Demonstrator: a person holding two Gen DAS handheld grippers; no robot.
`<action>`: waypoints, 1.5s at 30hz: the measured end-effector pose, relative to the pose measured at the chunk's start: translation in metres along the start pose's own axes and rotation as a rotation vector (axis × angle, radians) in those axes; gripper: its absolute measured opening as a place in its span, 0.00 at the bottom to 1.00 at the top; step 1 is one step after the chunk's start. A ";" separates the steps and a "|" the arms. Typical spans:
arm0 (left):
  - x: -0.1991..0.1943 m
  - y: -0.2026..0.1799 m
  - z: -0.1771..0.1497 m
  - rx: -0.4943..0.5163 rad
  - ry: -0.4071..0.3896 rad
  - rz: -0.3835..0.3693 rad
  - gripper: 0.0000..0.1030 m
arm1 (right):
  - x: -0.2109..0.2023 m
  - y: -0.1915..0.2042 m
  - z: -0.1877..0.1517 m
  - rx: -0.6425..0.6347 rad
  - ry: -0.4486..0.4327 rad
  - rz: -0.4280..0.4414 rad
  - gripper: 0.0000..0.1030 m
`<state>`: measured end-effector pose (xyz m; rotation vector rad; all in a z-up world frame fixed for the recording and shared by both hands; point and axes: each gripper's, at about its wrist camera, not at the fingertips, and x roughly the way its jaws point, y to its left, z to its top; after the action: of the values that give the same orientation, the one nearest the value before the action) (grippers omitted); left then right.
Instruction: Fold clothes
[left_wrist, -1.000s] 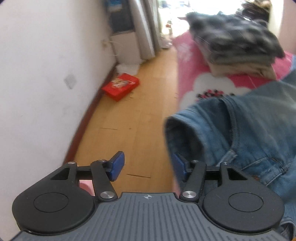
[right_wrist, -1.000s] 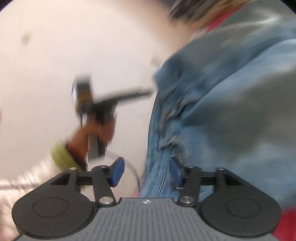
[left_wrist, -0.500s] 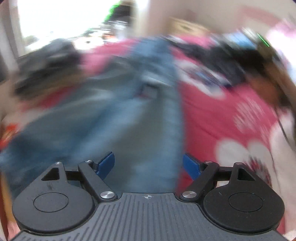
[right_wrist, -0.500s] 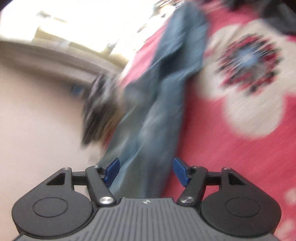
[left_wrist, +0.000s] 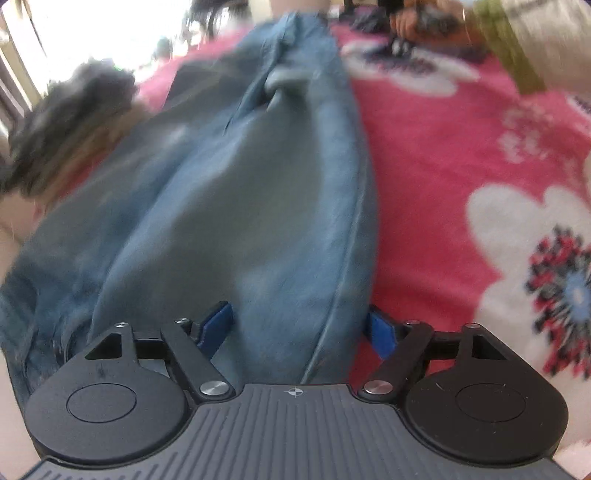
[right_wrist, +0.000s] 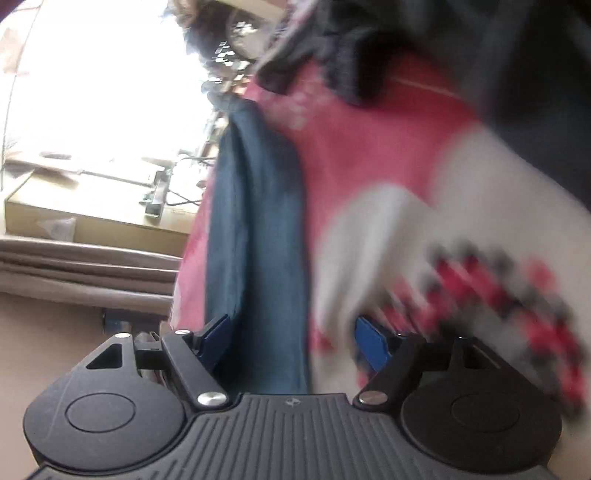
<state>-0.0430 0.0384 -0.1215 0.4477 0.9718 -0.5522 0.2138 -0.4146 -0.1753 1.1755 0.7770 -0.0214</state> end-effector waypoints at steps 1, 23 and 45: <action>0.001 0.002 0.000 -0.002 0.003 -0.002 0.76 | 0.008 0.004 0.008 -0.019 -0.003 0.005 0.76; 0.010 0.020 -0.001 -0.014 0.032 -0.090 0.78 | 0.120 0.118 0.085 -0.354 -0.024 -0.145 0.11; -0.039 0.040 -0.026 -0.203 -0.075 -0.056 0.30 | -0.222 0.090 -0.012 -0.569 -0.265 -0.400 0.06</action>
<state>-0.0524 0.0937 -0.0966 0.2172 0.9595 -0.5112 0.0779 -0.4495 0.0199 0.4556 0.7080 -0.2663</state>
